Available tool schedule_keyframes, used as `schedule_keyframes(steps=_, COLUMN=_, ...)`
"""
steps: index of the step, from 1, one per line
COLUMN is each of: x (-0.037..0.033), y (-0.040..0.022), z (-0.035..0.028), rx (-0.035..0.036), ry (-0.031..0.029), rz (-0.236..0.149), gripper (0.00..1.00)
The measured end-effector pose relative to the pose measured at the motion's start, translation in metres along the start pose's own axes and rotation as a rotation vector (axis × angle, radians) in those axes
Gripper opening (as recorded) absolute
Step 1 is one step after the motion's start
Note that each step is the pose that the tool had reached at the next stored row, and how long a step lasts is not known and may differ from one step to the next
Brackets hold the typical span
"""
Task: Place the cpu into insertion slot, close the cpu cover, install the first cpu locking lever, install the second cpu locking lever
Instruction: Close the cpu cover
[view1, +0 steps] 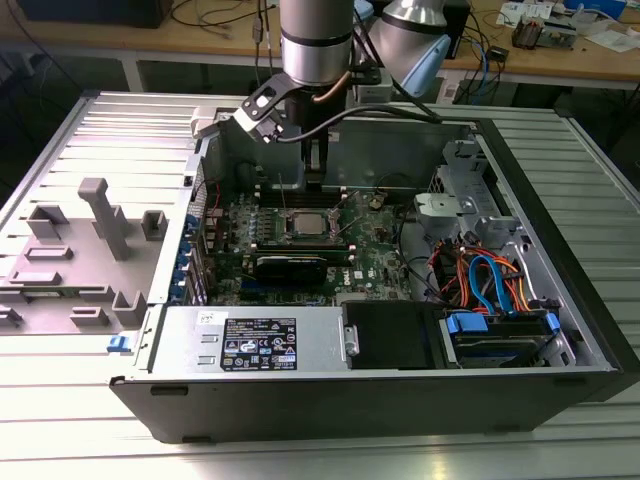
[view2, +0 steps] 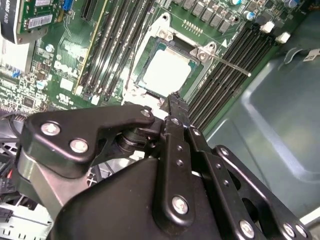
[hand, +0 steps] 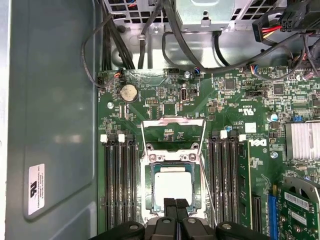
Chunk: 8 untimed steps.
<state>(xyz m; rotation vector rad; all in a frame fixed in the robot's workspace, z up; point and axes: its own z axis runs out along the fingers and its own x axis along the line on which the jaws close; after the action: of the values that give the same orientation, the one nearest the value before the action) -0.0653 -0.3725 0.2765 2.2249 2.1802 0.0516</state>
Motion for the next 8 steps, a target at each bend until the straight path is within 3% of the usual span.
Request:
schedule_keyframes(steps=3, x=0.0005, y=0.0212, z=0.0009, rx=0.0000, ry=0.0001, rz=0.000, gripper=0.11)
schedule_keyframes(steps=8, x=0.0007, y=0.0306, z=0.0013, rx=-0.0001, ry=0.0000, rz=0.000, gripper=0.11)
